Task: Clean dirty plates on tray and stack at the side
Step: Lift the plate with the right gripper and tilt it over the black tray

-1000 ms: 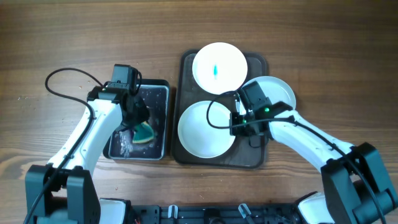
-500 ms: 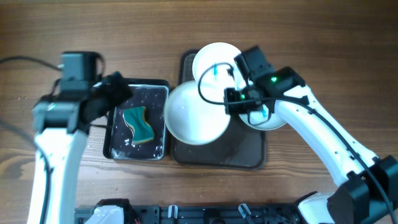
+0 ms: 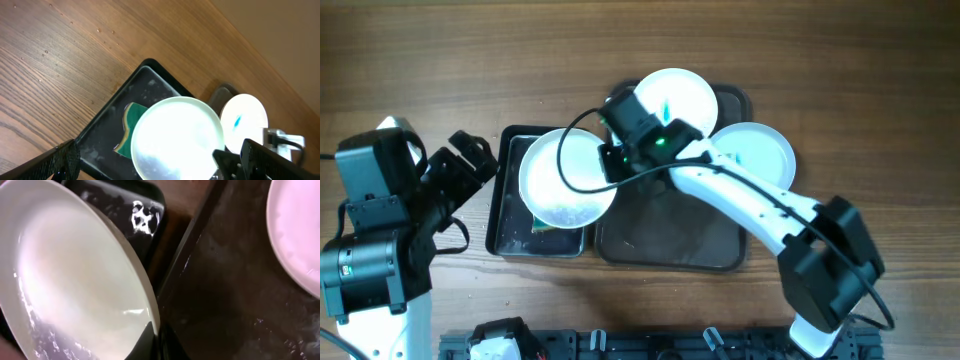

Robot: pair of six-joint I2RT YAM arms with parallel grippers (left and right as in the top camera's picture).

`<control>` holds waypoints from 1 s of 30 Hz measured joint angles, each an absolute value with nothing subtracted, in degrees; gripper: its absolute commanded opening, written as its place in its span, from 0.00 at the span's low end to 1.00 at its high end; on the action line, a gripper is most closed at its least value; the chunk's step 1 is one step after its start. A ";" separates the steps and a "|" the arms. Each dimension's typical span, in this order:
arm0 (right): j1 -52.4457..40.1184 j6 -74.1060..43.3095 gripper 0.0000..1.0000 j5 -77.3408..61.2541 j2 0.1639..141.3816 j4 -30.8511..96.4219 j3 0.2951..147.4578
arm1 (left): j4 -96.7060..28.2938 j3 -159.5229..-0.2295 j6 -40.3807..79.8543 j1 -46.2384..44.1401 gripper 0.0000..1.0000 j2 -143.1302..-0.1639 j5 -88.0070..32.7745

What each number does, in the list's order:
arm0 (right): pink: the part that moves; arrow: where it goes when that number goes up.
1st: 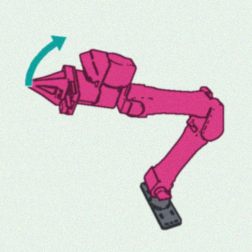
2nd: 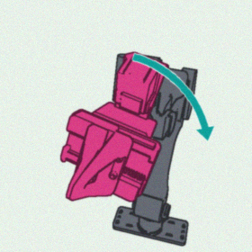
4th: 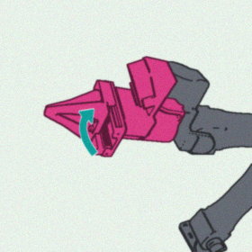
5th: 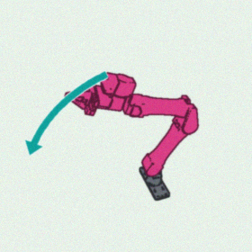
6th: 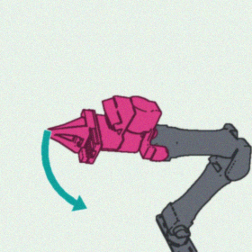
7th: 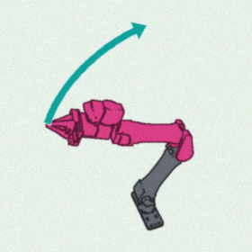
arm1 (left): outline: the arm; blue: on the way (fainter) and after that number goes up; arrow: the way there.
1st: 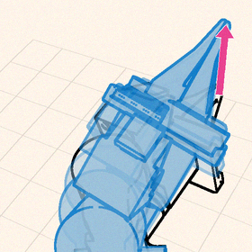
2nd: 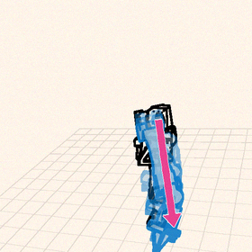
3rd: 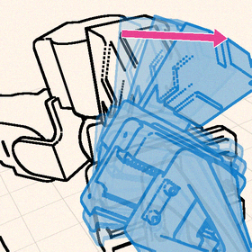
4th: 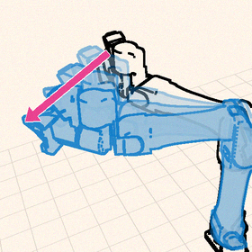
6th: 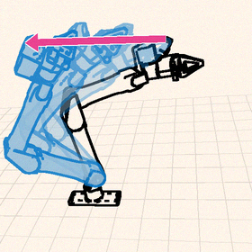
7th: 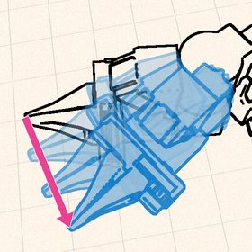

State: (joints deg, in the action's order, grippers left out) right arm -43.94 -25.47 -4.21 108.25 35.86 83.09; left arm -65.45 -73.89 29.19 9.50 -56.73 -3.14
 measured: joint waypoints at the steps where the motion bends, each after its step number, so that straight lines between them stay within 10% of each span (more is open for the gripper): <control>1: -44.73 -24.84 0.04 -1.52 108.25 34.74 83.09 | -65.43 -73.89 29.19 9.50 1.00 -56.73 -3.14; 16: -61.80 -7.97 0.04 51.83 108.25 29.19 90.17 | -65.58 -73.89 29.19 9.50 1.00 -57.10 -3.14; 30: -67.37 -0.32 0.04 66.06 108.25 25.36 90.17 | -65.58 -73.89 29.19 9.50 1.00 -57.10 -3.14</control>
State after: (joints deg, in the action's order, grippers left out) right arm -67.37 -0.32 66.06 108.25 25.36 90.17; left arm -65.58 -73.89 29.19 9.50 -57.10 -3.14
